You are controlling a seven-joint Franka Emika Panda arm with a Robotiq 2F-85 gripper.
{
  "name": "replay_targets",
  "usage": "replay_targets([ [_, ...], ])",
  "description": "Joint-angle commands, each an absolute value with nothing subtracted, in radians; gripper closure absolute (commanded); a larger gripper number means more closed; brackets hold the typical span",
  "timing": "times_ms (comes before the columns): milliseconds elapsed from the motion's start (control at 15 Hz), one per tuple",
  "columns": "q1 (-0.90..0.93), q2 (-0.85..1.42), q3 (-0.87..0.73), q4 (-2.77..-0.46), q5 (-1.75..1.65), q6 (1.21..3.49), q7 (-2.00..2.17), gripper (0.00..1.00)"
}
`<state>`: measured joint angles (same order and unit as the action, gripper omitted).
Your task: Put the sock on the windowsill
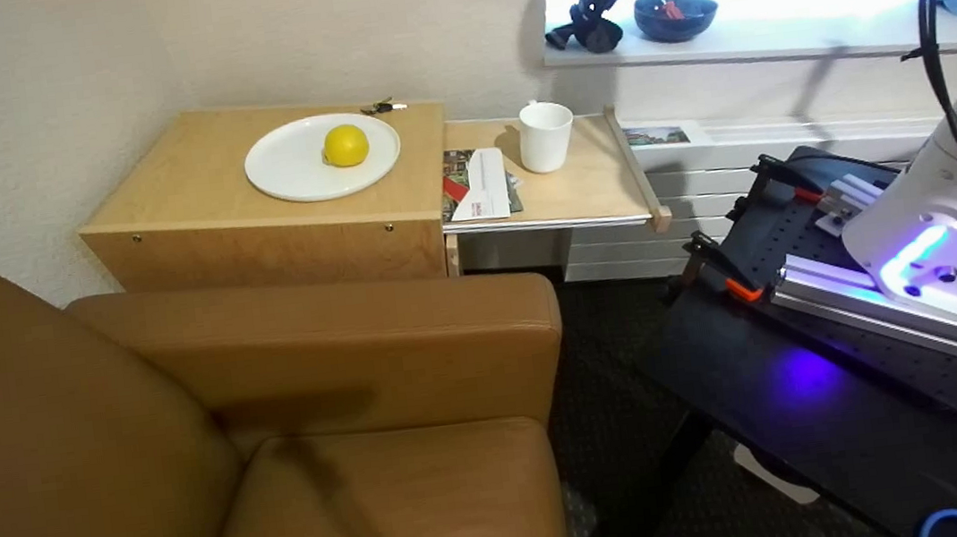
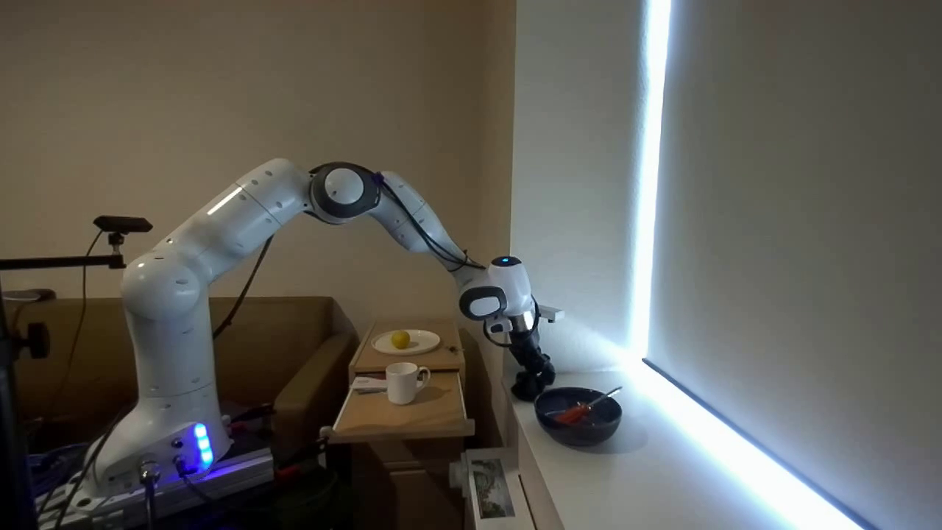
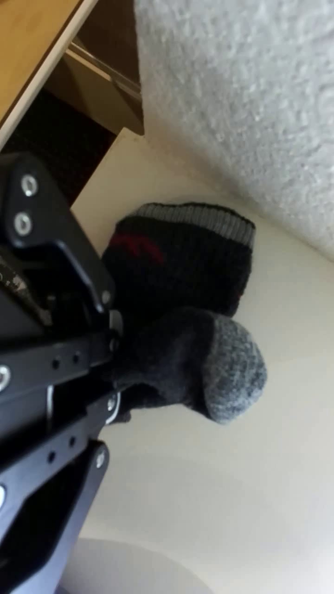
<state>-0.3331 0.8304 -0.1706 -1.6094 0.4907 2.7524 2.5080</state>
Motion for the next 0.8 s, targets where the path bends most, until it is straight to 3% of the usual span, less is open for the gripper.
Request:
replay_targets([
  [0,-0.331,0.833,-0.171,-1.603,0.492,2.748,2.508,0.9],
  [67,-0.331,0.833,-0.171,-1.603,0.492,2.747,2.508,0.9],
  [133,-0.333,0.836,-0.172,-1.597,0.5,2.769,2.515,0.97],
  [200,-0.327,0.84,-0.185,-1.595,0.501,2.782,2.536,0.9],
  [267,-0.327,0.839,-0.191,-1.592,0.504,2.795,2.551,0.64],
  [333,-0.329,0.838,-0.195,-1.592,0.506,2.799,2.566,0.64],
  [733,-0.351,0.814,-0.193,-1.603,0.506,2.813,2.57,0.23],
])
